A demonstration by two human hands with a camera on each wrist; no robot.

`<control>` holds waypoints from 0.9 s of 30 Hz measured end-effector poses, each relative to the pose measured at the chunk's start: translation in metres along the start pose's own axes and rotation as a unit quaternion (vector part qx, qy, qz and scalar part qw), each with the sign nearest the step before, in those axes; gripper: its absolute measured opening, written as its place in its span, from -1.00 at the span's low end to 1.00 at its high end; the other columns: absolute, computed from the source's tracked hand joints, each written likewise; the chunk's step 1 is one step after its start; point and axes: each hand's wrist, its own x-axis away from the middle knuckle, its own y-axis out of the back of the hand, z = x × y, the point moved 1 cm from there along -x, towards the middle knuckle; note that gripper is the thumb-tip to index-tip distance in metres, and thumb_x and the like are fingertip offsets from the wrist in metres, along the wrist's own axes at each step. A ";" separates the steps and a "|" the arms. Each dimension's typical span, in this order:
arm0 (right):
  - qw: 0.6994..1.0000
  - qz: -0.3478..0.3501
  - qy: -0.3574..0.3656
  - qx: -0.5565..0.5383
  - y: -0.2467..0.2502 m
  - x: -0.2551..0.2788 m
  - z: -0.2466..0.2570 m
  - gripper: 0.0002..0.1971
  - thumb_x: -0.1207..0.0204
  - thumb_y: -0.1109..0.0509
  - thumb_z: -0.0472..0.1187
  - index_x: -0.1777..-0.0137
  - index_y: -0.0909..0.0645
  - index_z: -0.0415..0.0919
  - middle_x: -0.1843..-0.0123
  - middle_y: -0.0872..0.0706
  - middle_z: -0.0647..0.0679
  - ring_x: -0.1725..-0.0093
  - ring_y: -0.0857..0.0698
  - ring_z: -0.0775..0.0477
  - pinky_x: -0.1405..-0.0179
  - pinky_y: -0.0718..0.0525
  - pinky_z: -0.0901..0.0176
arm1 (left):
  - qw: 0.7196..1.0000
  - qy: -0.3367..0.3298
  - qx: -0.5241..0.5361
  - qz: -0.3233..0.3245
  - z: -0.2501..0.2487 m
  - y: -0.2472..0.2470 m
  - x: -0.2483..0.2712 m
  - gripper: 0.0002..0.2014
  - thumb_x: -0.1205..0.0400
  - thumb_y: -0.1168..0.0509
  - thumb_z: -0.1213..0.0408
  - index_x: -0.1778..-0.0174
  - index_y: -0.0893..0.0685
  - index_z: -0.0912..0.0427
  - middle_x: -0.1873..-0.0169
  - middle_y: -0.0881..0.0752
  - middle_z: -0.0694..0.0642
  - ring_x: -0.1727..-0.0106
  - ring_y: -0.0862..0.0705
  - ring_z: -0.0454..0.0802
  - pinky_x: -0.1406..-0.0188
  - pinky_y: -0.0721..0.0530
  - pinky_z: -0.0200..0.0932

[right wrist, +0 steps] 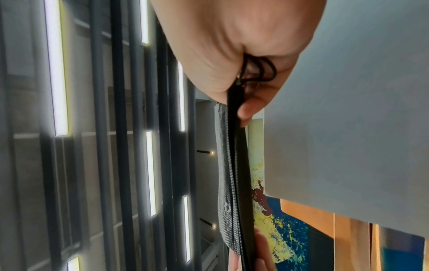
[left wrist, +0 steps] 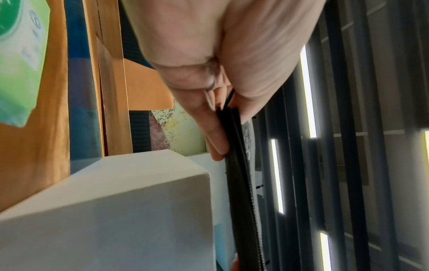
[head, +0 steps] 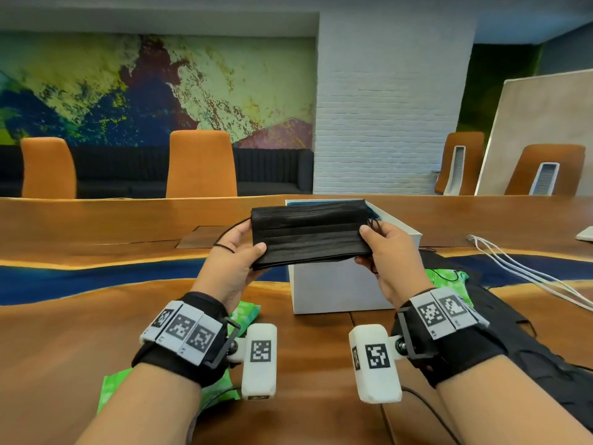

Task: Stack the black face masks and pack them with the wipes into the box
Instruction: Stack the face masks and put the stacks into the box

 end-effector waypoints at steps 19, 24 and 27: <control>0.998 -0.057 -0.035 0.010 0.039 -0.114 0.045 -0.80 -0.64 -0.27 -0.37 0.23 -0.57 -0.19 0.21 -0.62 -0.12 0.32 -0.63 -0.01 0.37 -0.71 0.26 | 0.976 0.179 -0.123 0.032 0.004 -0.066 -0.050 -0.39 -0.72 -0.17 0.10 -0.66 -0.10 0.05 -0.63 -0.21 0.12 -0.57 -0.23 0.13 -0.48 -0.18 0.09; 0.993 -0.055 -0.031 0.103 0.033 -0.150 0.034 -0.88 -0.62 -0.28 -0.34 0.16 -0.56 -0.20 0.18 -0.66 -0.21 0.51 -0.70 0.09 0.56 -0.63 0.33 | 0.983 0.164 -0.058 0.055 0.020 -0.065 -0.048 -0.35 -0.74 -0.11 0.05 -0.68 0.09 -0.14 -0.62 -0.23 0.09 -0.03 -0.54 -0.14 0.12 -0.56 -0.10; 0.992 -0.043 -0.039 0.110 0.027 -0.164 0.024 -0.92 -0.62 -0.26 -0.35 0.07 -0.50 -0.17 0.17 -0.55 -0.13 0.57 -0.65 0.21 0.67 -0.53 0.45 | 0.982 0.176 -0.021 0.059 0.029 -0.062 -0.053 -0.39 -0.75 -0.10 0.03 -0.66 0.06 -0.20 -0.53 -0.38 0.10 -0.02 -0.64 -0.06 0.36 -0.68 -0.15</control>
